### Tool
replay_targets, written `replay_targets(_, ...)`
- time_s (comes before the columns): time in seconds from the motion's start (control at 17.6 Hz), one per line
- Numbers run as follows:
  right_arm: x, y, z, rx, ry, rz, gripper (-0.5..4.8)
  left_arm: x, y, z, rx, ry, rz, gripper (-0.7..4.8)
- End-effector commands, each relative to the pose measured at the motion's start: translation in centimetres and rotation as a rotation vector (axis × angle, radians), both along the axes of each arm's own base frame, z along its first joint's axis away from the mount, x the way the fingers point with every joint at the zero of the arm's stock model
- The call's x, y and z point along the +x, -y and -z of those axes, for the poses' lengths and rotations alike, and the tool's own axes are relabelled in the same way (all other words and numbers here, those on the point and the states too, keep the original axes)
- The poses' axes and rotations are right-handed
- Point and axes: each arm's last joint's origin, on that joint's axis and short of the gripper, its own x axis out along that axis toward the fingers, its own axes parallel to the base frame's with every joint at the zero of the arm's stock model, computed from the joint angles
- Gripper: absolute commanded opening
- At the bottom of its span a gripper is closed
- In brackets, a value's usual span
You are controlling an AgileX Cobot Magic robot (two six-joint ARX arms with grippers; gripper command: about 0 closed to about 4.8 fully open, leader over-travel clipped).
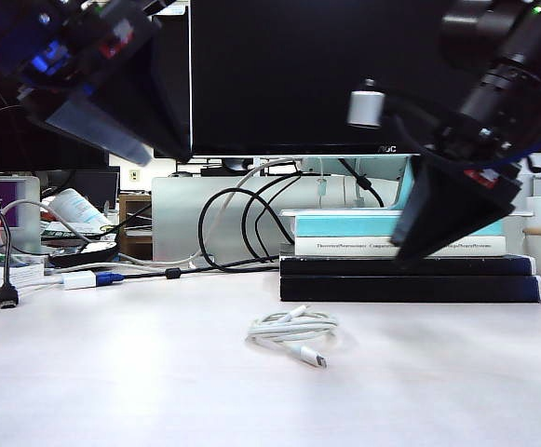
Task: Unfold the white charging cable into a straight cable.
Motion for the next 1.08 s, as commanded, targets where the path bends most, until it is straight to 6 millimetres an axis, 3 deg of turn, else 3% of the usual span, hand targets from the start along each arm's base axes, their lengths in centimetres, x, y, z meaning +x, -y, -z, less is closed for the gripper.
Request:
replay_targets(0.06, -0.3, -2.0, 0.5, -0.007, 0.023, -0.098, 4.2, 0.2, 0.5, 0.5, -0.036, -0.066, 0.082, 3.74)
replay_targets(0.28, -0.1, -3.8, 1.7, -0.084, 0.021, -0.142, 4.22, 0.7, 0.9, 1.6, -0.002, -0.11, 0.082, 4.06)
replay_targets(0.68, 0.7, -5.9, 2.1, -0.126, 0.029, -0.205, 4.16, 0.7, 0.9, 1.6, -0.002, -0.106, 0.086, 4.04)
replay_targets(0.74, 0.7, -6.4, 2.1, -0.138, 0.017, -0.217, 3.88, 0.7, 0.9, 1.6, -0.002, -0.101, 0.088, 4.04)
replay_targets(0.8, 0.6, -6.6, 2.2, -0.144, 0.012, -0.224, 3.68, 0.7, 0.9, 1.5, -0.005, -0.097, 0.088, 4.04)
replay_targets(1.08, 0.4, -6.8, 3.4, -0.203, -0.034, -0.264, 3.66, 0.7, 0.9, 1.5, -0.009, -0.092, 0.088, 4.04)
